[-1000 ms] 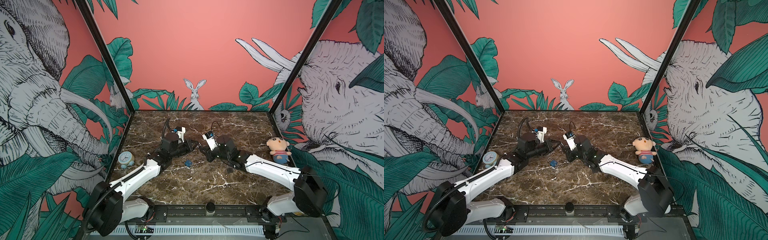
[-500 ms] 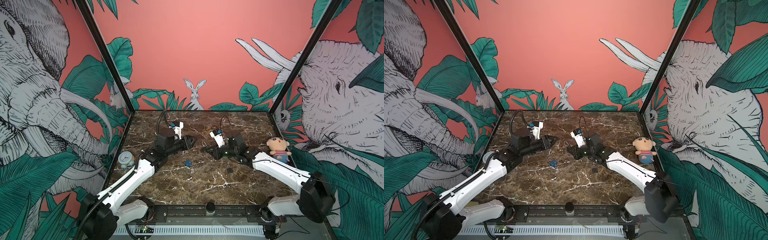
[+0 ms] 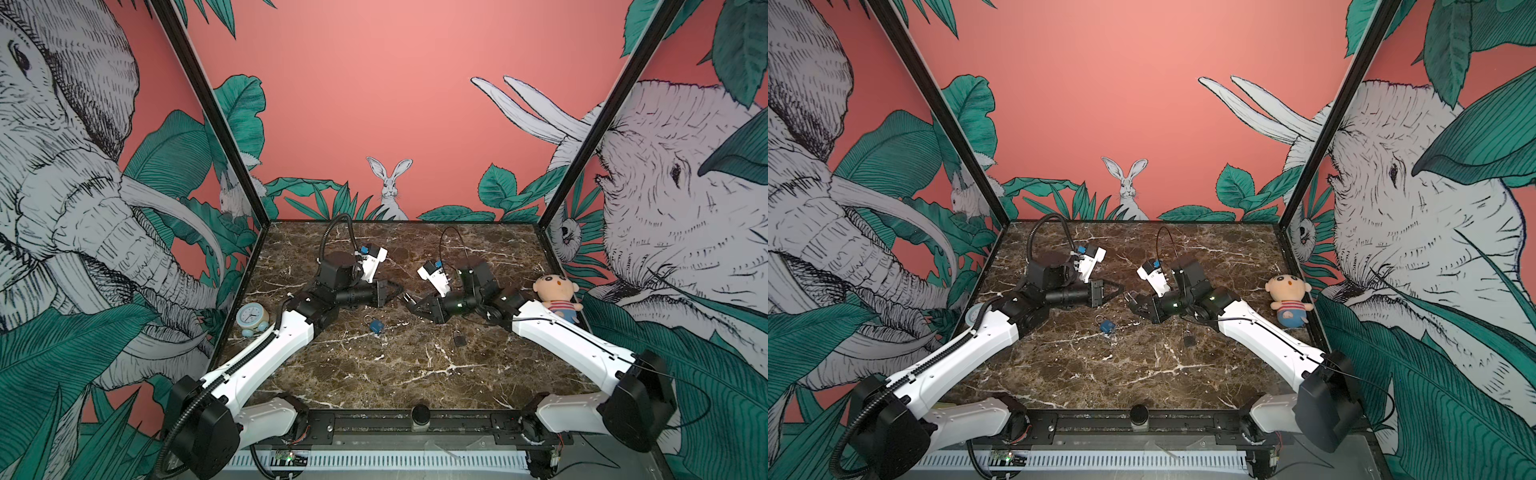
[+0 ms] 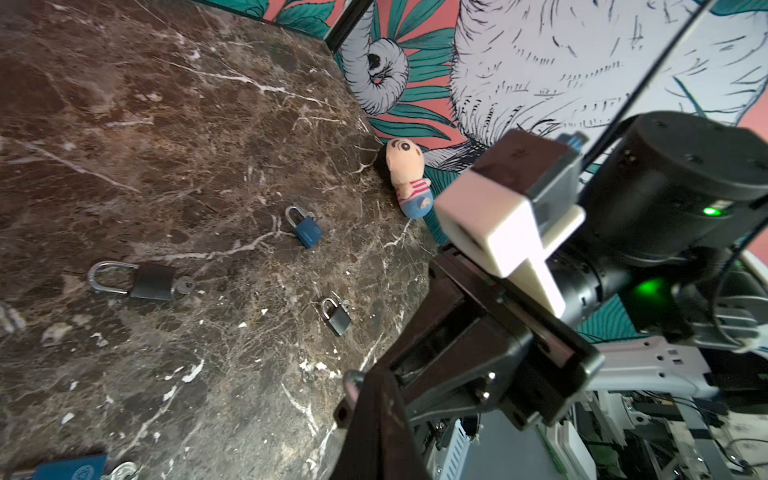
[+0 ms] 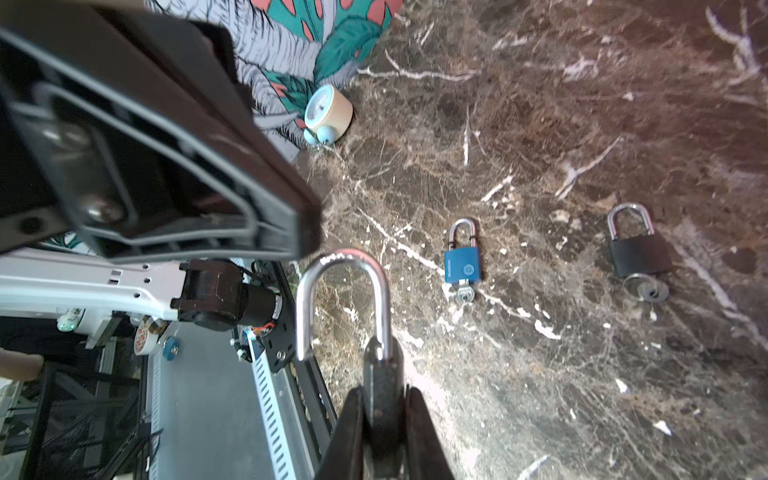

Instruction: Lock with the key

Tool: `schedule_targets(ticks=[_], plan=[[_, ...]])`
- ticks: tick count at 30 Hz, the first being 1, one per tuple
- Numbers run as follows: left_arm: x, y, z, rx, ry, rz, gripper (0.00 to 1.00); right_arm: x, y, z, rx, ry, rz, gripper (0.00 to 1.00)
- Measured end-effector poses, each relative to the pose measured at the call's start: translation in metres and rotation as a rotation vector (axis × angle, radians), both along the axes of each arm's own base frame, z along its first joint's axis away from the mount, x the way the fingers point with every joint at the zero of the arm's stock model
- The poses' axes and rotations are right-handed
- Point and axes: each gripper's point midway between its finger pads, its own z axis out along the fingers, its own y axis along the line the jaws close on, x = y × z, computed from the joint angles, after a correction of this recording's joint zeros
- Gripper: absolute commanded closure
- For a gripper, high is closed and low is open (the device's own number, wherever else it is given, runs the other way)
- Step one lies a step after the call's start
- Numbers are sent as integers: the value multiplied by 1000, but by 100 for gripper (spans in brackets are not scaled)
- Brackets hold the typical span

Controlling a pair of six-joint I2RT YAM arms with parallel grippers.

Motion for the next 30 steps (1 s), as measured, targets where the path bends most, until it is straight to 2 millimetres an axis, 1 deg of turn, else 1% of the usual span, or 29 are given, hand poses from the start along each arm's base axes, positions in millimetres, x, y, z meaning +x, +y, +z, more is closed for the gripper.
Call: schedule_targets(ticks=[3,11,30], plan=[[-4,-3,5,-9,-13,-29,99,0,0,2,-2,5,1,100],[-7,-3,-2,10,-7,-51,100,4,4,18,21,-14,8,100],[-6,0,-11,35,-3,-32,100,6,0,21,45,14,15,100]])
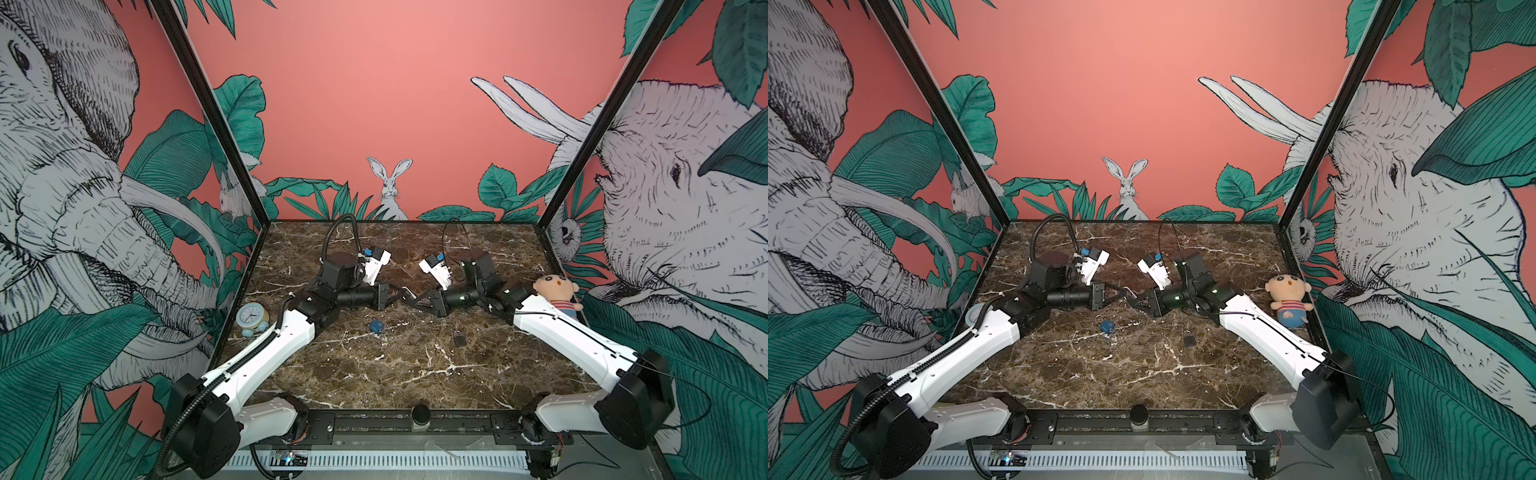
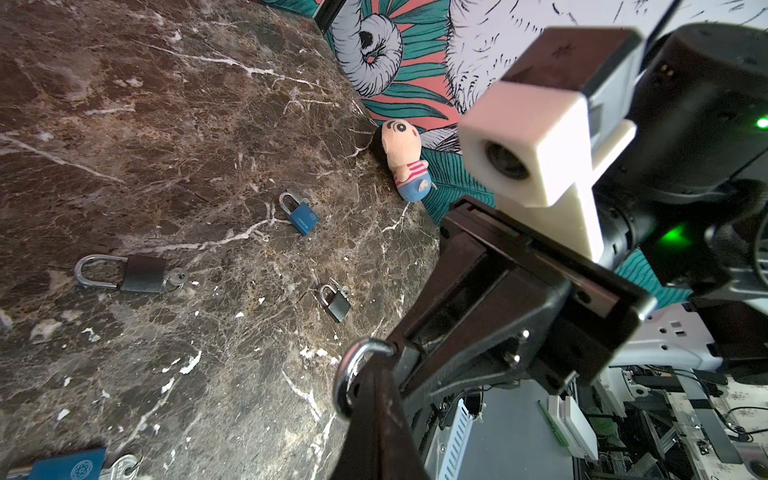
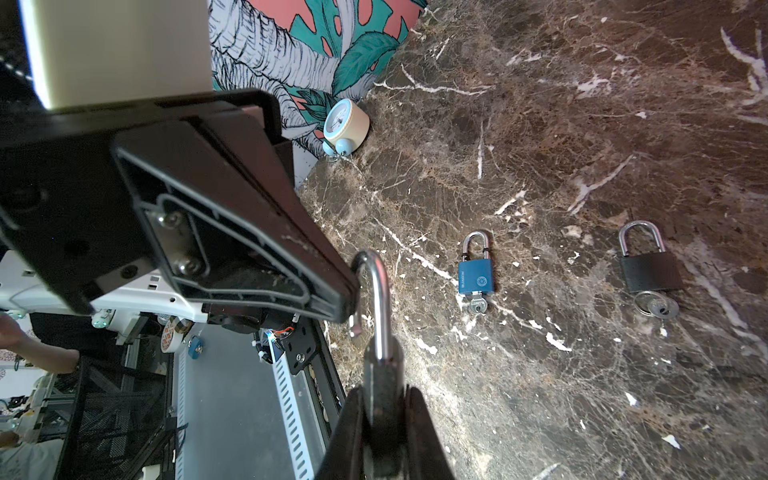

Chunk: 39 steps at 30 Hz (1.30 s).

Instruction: Lock with the key

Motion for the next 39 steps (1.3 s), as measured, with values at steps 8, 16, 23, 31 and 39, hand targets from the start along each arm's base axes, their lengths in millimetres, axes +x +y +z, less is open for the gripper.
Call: schedule_targets(ticks=[8,16,23,31,39], plan=[[1,5,8,-13,-21,21,71,-1,-2,3,22,17,14,100],[8,16,9,-49,-12,45,67,-8,-2,9,62,48,59,100],[7,13,13,-98,-5,12,71,-14,0,12,84,70,87,100],[4,8,11,-122,16,-27,78,-16,0,14,93,82,97,100],[0,6,11,-134,27,-58,81,-16,0,14,95,87,96,100]])
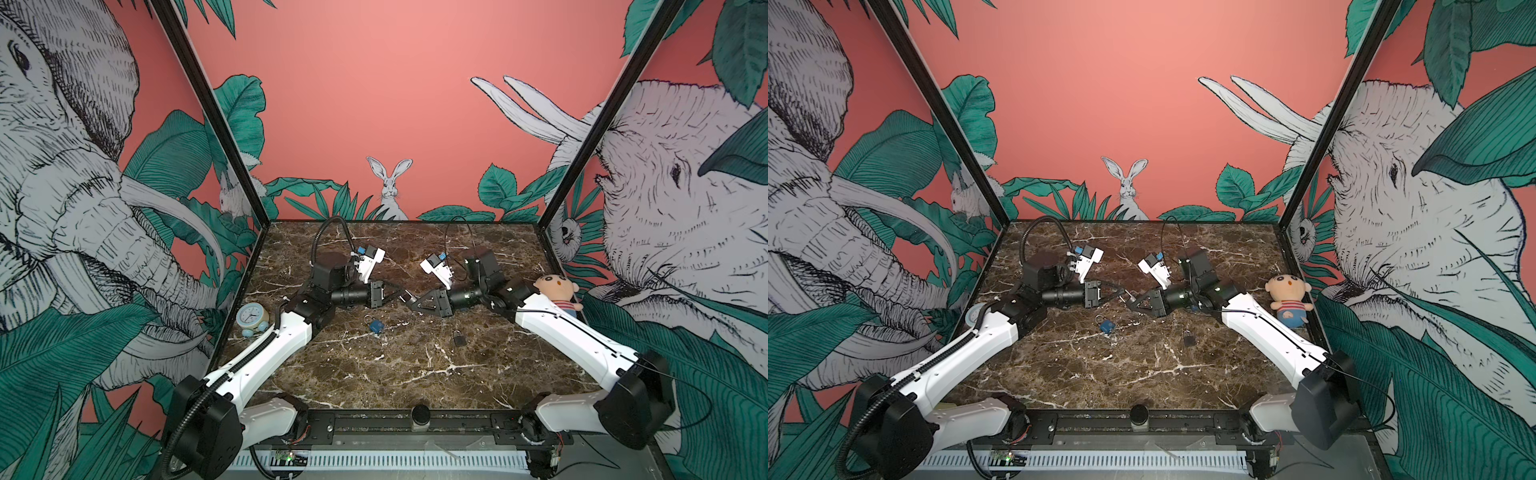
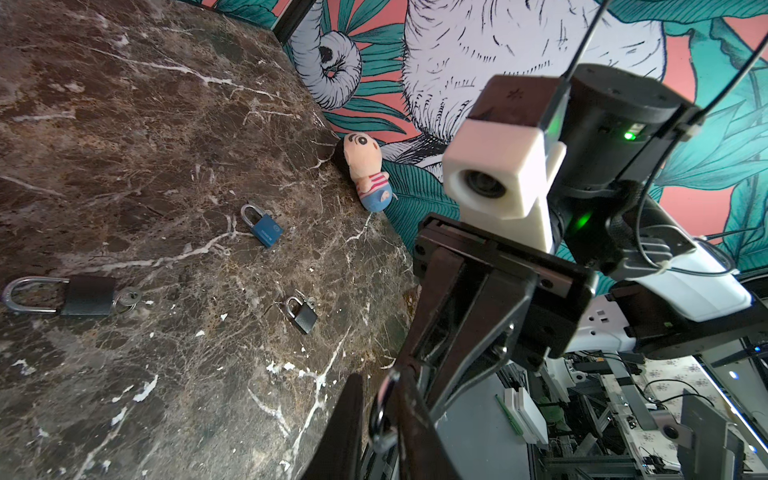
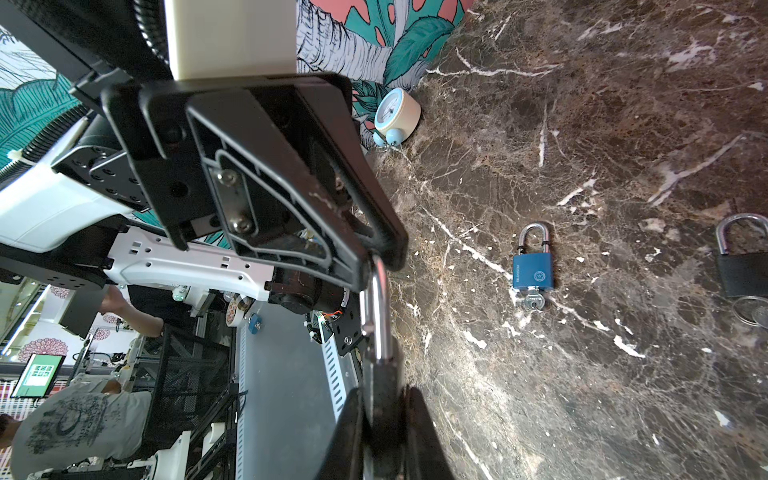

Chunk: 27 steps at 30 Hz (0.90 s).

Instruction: Lock with the key

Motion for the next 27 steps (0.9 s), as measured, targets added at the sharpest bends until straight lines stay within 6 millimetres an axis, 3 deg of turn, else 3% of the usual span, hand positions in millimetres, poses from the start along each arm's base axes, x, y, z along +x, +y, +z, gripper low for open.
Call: schedule_targets(ticks=[8,14,27], plan=[[-3,-1,-6,-8,21,-18,85,0,0,0,-1,2,-2,100],[-4,-2,-3,-24,21,-26,99,1,-1,0,-1,5,-3,100],[-5,-4,-6,-42,12,-48,100,-6,-1,2,35,92,-6,100]])
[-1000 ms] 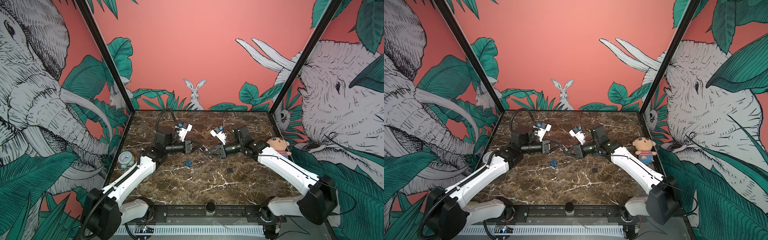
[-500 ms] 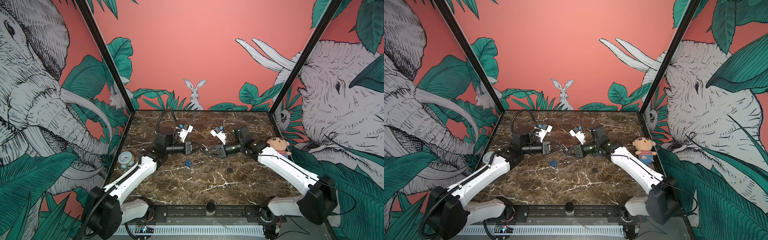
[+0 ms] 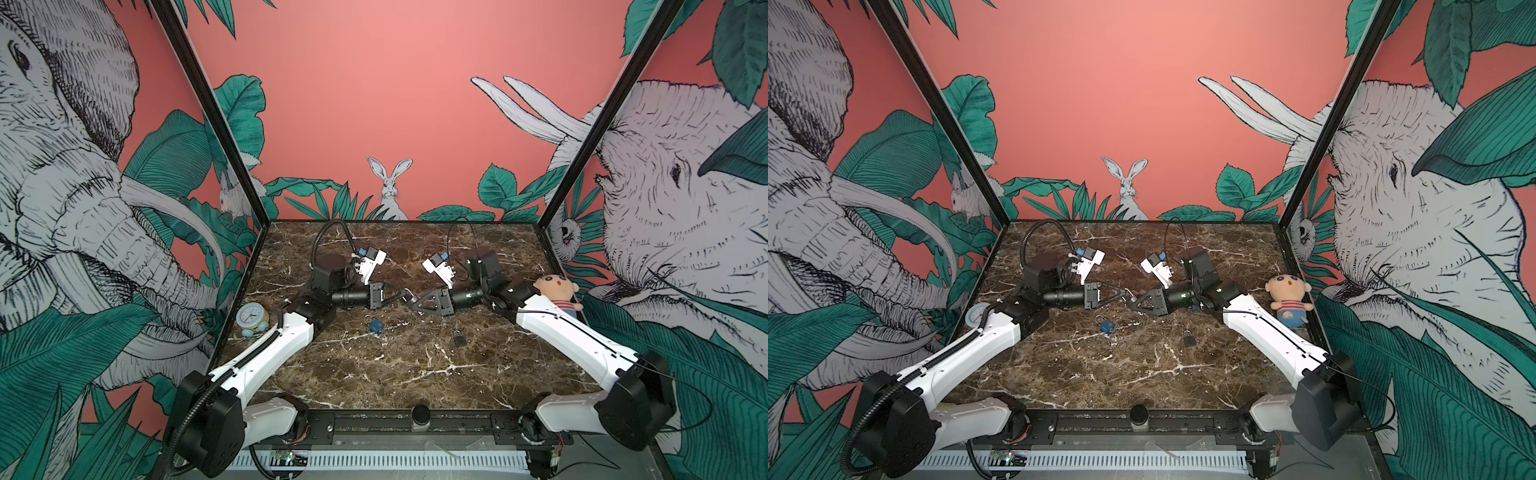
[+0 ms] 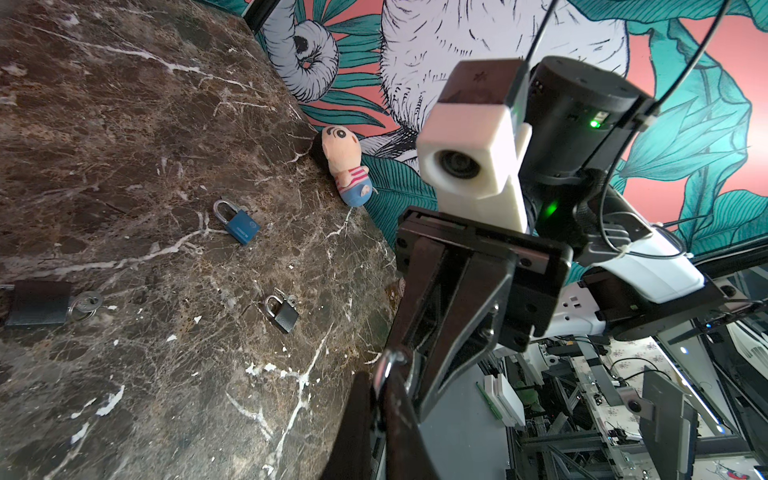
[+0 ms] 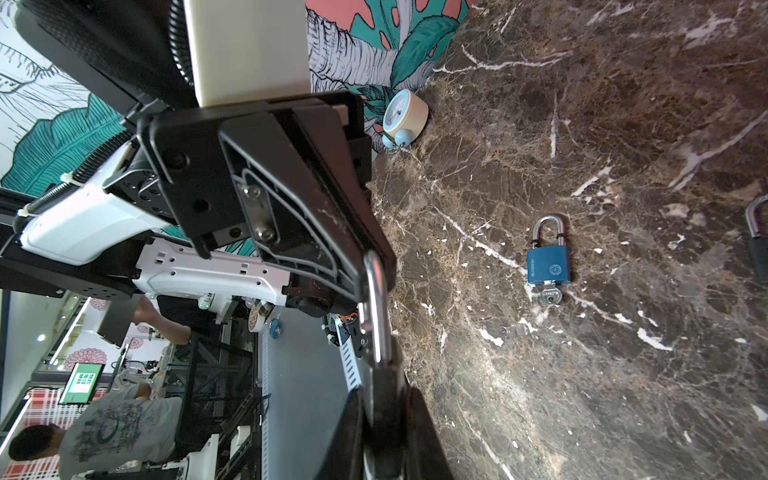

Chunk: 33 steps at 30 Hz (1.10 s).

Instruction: Lock with the key

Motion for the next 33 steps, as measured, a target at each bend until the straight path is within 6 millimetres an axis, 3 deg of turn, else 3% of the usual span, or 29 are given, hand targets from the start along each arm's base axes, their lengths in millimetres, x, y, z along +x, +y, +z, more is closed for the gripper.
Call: schedule_targets(ticks=[33], plan=[[-7,-6,-11,-65,-20,-27,100,-6,-4,3,39,113,-44,100]])
